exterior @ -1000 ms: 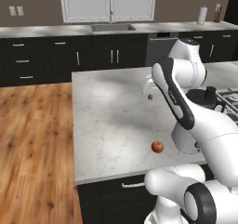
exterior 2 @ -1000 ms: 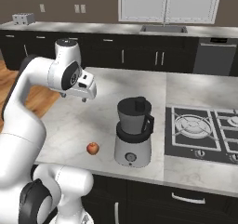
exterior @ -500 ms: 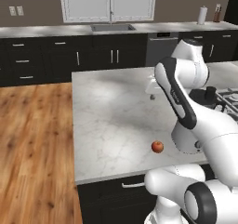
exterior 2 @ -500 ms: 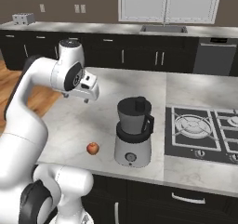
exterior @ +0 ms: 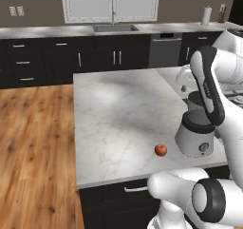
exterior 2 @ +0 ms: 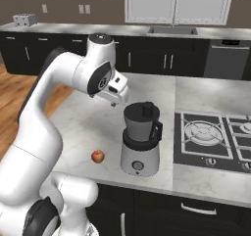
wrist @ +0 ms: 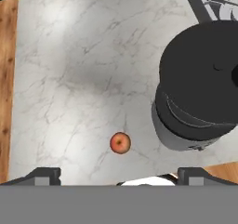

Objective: Open the blender lid, put the apple in the blender, close the lid, and start the blender.

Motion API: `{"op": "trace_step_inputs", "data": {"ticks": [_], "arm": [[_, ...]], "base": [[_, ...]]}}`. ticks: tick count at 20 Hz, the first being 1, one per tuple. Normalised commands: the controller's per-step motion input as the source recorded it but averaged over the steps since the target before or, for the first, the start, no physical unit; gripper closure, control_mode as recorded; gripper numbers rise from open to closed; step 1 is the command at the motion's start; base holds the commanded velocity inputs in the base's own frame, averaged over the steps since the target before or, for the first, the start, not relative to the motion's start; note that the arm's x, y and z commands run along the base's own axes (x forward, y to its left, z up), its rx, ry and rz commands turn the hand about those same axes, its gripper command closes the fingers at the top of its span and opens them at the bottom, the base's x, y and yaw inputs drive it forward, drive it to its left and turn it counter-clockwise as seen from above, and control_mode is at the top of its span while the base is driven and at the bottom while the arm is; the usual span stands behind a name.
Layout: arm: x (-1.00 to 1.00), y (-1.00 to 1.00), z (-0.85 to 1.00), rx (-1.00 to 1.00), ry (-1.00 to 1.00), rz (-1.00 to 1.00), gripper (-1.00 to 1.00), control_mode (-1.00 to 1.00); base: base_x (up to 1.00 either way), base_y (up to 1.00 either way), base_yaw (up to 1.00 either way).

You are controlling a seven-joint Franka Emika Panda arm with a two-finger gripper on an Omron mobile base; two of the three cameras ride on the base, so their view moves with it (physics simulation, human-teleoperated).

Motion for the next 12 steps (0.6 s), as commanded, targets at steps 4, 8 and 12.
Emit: {"op": "trace_step_inputs", "data": {"ticks": [4, 8, 12], "arm": [[-0.02, -0.54, 0.22, -0.11, 0.13, -0.27, -1.00, -1.00], [0.10, -0.64, 0.01, -0.09, 0.14, -0.23, -1.00, -1.00], [0.20, -0.91, 0.00, 0.00, 0.09, -0.17, -1.00, -1.00]], "base": [[0.00, 0.00, 0.00], [0.00, 0.00, 0.00], [0.00, 0.00, 0.00]]}}
